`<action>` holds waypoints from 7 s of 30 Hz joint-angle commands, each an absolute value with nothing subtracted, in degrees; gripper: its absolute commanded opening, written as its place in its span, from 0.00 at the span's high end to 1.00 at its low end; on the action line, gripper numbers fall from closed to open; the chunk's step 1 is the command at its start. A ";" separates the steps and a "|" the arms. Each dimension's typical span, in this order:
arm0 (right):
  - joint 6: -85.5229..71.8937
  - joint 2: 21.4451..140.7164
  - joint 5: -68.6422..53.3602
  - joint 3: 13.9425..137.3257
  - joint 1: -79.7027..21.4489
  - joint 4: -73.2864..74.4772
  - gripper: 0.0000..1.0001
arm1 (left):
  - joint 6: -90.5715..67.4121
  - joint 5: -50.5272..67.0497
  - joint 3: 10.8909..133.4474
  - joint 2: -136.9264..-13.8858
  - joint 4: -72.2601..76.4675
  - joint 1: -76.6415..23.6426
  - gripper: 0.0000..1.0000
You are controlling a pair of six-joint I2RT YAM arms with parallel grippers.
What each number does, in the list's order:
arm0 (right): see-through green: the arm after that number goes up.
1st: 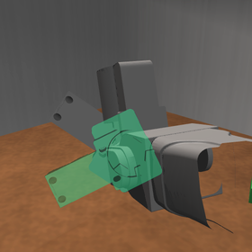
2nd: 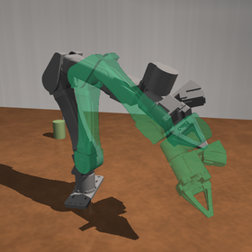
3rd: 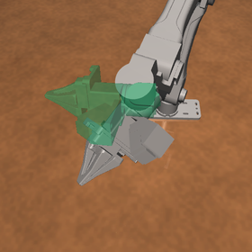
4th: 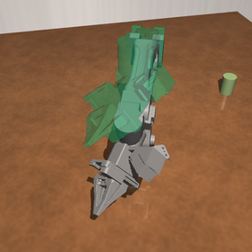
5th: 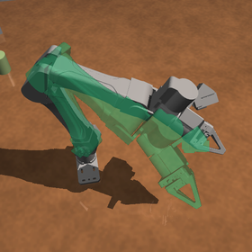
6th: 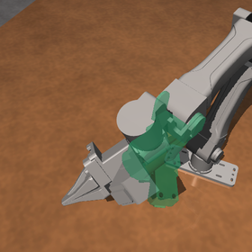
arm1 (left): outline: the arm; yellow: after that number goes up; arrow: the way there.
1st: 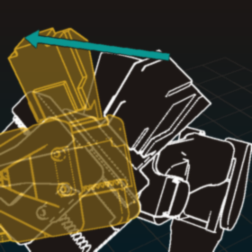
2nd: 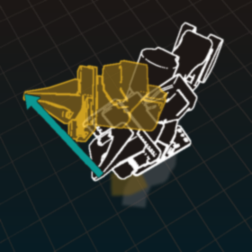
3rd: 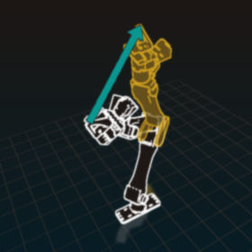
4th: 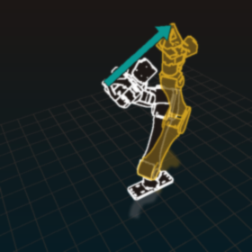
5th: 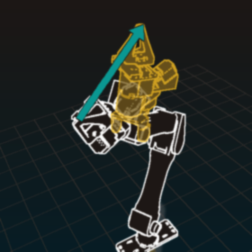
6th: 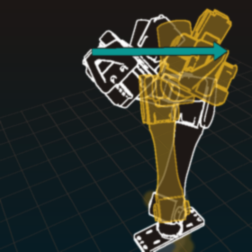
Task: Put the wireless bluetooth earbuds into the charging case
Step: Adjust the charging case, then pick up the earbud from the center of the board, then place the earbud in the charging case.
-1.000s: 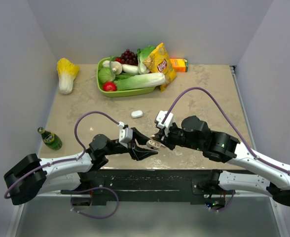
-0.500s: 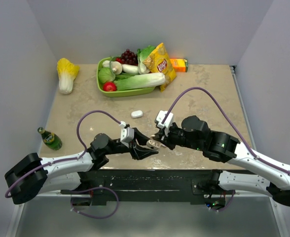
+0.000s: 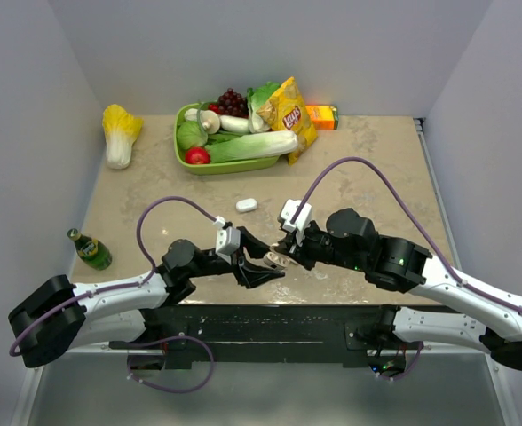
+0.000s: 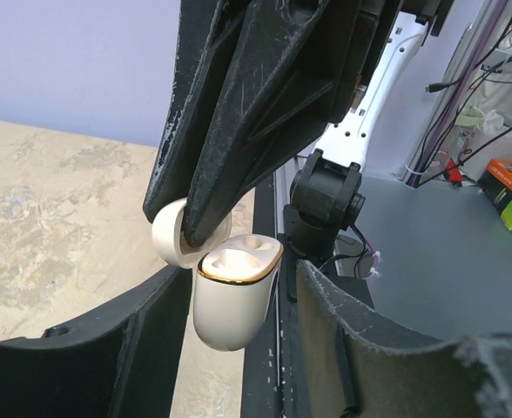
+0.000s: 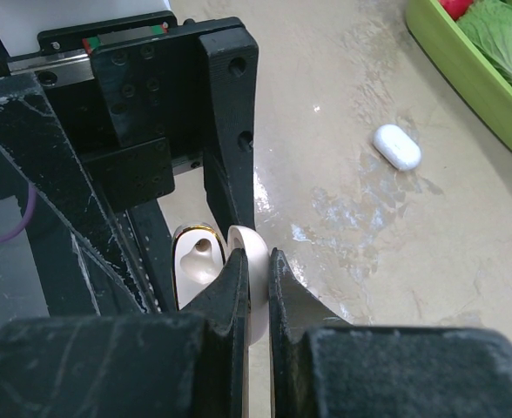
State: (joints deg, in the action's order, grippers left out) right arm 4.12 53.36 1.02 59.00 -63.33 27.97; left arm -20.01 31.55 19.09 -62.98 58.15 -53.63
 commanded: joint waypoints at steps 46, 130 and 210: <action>-23.72 47.00 21.54 41.06 -55.11 13.89 0.48 | -20.83 11.08 1.25 -49.50 74.18 -52.82 1.00; -31.38 85.69 17.14 40.69 -55.11 6.33 0.63 | -19.42 8.79 -2.02 -47.81 73.04 -54.40 1.00; -15.21 35.16 9.76 41.57 -55.11 -20.74 1.00 | -10.98 15.81 34.62 -76.29 108.72 -53.44 1.00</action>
State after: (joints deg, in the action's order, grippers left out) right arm -17.23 36.18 11.27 38.41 -55.11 -19.27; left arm -11.77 11.57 30.22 -76.95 72.79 -53.69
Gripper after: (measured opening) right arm 0.232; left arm 0.348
